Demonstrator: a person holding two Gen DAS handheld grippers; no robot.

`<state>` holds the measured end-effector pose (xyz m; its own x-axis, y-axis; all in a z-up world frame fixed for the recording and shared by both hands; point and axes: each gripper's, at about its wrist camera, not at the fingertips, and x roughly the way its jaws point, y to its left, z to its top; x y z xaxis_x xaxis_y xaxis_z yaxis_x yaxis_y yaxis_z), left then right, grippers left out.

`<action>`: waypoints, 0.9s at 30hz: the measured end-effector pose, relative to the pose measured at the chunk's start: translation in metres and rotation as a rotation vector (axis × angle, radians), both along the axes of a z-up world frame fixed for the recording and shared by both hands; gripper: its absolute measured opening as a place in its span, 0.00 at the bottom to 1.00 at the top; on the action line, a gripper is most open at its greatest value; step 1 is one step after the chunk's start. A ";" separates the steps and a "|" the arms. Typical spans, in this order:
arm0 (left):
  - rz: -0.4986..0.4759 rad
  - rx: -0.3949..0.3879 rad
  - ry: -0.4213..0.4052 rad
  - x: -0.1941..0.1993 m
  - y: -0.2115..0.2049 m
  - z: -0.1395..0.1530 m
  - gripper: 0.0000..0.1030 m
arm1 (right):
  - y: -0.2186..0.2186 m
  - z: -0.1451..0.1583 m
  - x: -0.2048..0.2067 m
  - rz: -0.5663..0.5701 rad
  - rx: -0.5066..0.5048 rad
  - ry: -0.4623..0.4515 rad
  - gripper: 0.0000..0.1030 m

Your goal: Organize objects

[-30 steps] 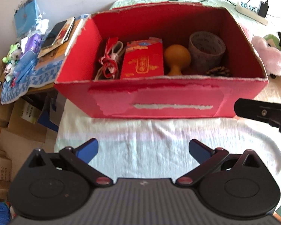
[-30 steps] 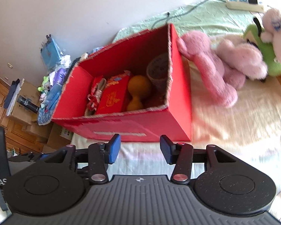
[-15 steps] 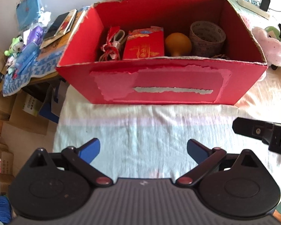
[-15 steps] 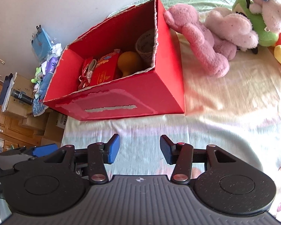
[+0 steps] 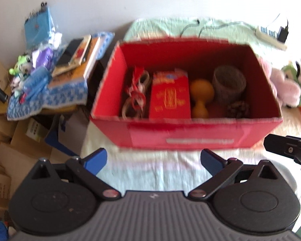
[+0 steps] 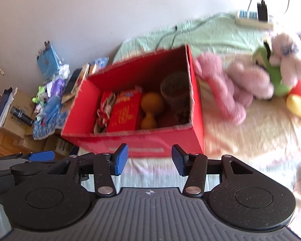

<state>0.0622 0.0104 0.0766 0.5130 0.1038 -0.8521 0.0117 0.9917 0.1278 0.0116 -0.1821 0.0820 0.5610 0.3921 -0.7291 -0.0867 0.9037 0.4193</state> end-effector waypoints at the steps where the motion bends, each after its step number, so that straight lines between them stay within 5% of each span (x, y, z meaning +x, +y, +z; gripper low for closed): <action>1: -0.002 -0.002 -0.015 0.003 0.003 0.005 0.97 | 0.003 0.004 0.002 -0.003 -0.007 -0.012 0.50; 13: -0.087 -0.059 -0.145 0.028 0.021 0.030 0.99 | 0.031 0.014 0.020 -0.100 -0.071 -0.090 0.55; 27: -0.079 -0.039 -0.074 0.064 0.037 0.003 0.99 | 0.053 0.002 0.038 -0.209 -0.165 -0.098 0.60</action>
<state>0.1261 0.0478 0.0798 0.5799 0.0277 -0.8142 0.0819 0.9924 0.0920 0.0500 -0.1295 0.0838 0.6878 0.1409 -0.7121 0.0756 0.9617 0.2634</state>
